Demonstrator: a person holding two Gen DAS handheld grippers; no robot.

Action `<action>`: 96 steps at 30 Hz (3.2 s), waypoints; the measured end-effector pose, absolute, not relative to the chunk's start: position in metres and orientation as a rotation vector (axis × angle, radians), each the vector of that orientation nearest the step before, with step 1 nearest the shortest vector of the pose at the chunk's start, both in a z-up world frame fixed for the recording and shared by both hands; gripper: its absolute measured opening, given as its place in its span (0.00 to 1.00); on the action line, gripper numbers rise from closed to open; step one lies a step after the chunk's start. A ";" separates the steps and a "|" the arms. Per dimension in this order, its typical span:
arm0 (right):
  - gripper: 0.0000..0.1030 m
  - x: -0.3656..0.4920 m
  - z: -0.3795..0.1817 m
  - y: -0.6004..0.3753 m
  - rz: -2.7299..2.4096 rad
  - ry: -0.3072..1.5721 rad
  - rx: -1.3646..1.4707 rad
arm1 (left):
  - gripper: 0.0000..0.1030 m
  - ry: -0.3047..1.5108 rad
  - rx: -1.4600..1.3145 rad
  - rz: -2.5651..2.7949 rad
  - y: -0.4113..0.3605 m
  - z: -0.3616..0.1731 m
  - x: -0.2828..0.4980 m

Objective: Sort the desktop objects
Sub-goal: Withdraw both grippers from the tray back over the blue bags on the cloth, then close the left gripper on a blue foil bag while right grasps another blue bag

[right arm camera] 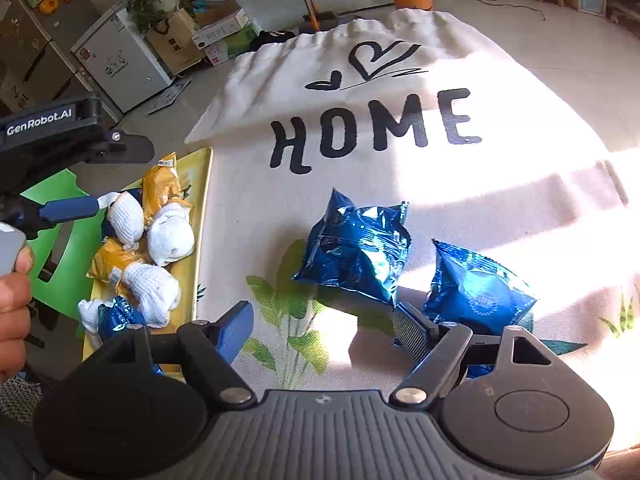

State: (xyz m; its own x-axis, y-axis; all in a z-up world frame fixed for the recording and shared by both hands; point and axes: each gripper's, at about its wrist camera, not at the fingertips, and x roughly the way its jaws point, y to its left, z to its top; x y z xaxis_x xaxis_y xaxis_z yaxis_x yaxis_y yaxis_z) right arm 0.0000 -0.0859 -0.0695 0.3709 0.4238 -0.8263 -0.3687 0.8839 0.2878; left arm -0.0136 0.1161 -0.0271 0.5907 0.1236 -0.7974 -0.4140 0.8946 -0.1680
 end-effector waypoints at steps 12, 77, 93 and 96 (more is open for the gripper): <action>0.76 0.025 -0.066 -0.163 0.246 1.070 0.205 | 0.99 0.936 -0.218 0.177 0.038 -0.039 0.005; 0.84 0.064 -0.134 -0.148 0.145 1.158 0.104 | 1.00 1.281 -0.189 0.255 -0.004 -0.171 0.084; 0.65 0.063 -0.128 -0.154 0.112 1.091 0.107 | 0.70 1.215 -0.228 0.295 0.008 -0.159 0.086; 0.65 0.064 -0.127 -0.158 0.095 1.087 0.117 | 0.71 1.216 -0.220 0.309 0.009 -0.159 0.088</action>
State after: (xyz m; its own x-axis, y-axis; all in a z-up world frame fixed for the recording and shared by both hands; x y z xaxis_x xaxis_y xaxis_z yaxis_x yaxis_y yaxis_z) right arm 0.0642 -0.1576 -0.1271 0.4624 0.1344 -0.8764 -0.0198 0.9898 0.1413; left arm 0.0876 0.0091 -0.1593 0.3140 0.1154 -0.9424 -0.3488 0.9372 -0.0014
